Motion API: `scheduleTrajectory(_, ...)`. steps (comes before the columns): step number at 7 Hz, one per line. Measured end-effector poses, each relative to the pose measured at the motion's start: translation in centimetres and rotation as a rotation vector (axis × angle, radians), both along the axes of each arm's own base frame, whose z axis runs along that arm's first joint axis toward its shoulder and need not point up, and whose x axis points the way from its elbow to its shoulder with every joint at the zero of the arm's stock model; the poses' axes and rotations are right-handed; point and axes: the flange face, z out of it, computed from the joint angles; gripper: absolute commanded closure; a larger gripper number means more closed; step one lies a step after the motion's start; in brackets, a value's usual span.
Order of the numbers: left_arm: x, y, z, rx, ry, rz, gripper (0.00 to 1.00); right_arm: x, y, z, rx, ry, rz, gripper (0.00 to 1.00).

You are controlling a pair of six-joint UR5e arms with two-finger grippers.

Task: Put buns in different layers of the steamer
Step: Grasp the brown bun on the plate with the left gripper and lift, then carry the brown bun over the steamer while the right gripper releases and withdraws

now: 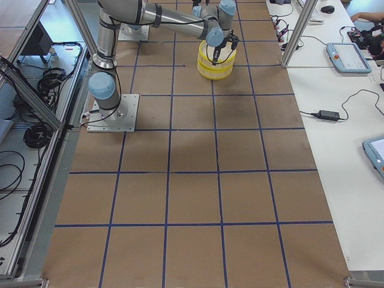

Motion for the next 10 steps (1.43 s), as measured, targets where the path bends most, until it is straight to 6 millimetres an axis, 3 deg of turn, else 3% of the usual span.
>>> scheduleTrajectory(2, -1.7, -0.3, -0.1, 0.006, -0.015, 0.018, 0.94, 0.0, 0.1, -0.2, 0.002, -0.002, 0.001, 0.93)
scheduleTrajectory(5, -2.1, -0.8, 0.6, -0.012, -0.024, 0.013, 0.98, 0.0, 0.1, -0.2, 0.003, -0.005, -0.004, 0.92)
scheduleTrajectory(7, -2.9, -2.9, 4.7, -0.098, -0.053, -0.009, 0.98, 0.1, 0.1, -0.3, 0.004, -0.005, -0.004, 0.91)
scheduleTrajectory(9, -7.9, -5.1, 10.0, -0.194, -0.082, -0.029, 0.98, 0.1, 0.1, -0.3, 0.004, -0.007, -0.004, 0.63)
scheduleTrajectory(10, -11.3, -6.0, 12.2, -0.241, -0.077, -0.004, 0.98, 0.1, 0.2, -0.3, 0.005, -0.007, -0.007, 0.59)
